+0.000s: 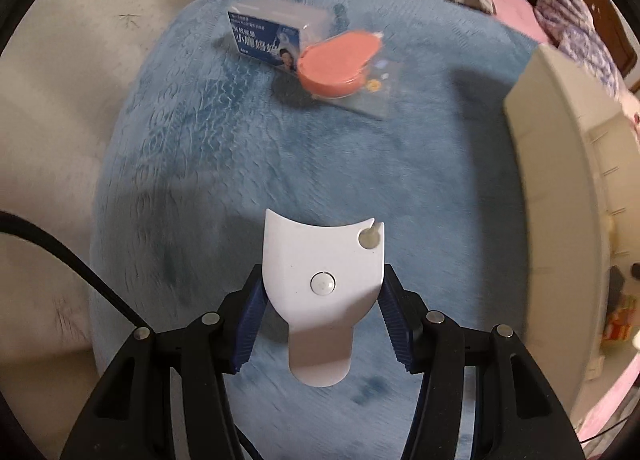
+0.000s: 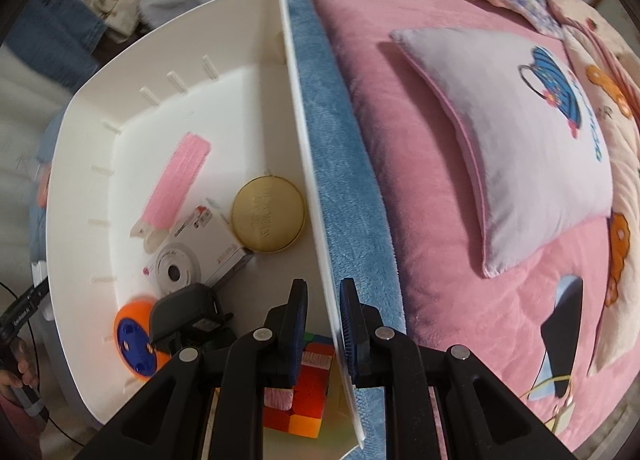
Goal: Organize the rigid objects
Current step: 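Carry the white holder into the tray and open the left gripper, then move the left tool back to the pink tape dispenser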
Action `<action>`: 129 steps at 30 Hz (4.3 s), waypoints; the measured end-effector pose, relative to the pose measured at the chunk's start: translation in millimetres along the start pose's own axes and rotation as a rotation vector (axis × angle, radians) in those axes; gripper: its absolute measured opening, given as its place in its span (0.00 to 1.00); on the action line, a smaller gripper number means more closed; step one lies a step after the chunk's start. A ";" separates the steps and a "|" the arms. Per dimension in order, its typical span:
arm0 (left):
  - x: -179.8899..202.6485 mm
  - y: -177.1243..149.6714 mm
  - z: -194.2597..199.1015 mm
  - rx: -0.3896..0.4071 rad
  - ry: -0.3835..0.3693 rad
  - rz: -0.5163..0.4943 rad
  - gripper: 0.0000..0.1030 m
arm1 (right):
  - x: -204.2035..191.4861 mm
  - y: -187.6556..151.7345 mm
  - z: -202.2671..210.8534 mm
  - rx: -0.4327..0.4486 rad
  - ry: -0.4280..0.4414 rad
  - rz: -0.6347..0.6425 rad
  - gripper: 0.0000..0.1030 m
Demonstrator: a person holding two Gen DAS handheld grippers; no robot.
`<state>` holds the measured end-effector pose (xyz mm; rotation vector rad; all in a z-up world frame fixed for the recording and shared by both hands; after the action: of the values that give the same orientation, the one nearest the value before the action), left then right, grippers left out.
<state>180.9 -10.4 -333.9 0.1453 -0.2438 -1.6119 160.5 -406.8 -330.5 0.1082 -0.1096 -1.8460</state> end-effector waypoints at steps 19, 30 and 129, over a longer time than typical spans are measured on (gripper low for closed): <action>113.4 -10.1 77.4 0.142 -0.026 -0.037 0.56 | 0.6 0.1 -0.8 -0.013 0.093 0.143 0.07; 196.0 -11.6 93.3 0.179 -0.105 -0.165 0.56 | 0.9 -1.0 0.0 -0.003 0.119 0.174 0.06; -11.4 162.3 -47.7 -0.149 -0.026 0.437 0.86 | 7.7 -4.7 0.4 0.006 -0.151 -0.101 0.15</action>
<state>350.3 -9.0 -341.0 -0.0430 -0.1602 -1.1919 153.9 -412.9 -330.9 -0.0223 -0.2180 -1.9534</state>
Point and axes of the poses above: each gripper's, at about its wrist camera, not at the fingertips, and z roughly against the way its jaws point, x to its right, y to its top, the point moved 8 cm from there along -z, roughly the way its jaws point, and after that the axes turned 2 degrees about -y, right-handed, at the moved point
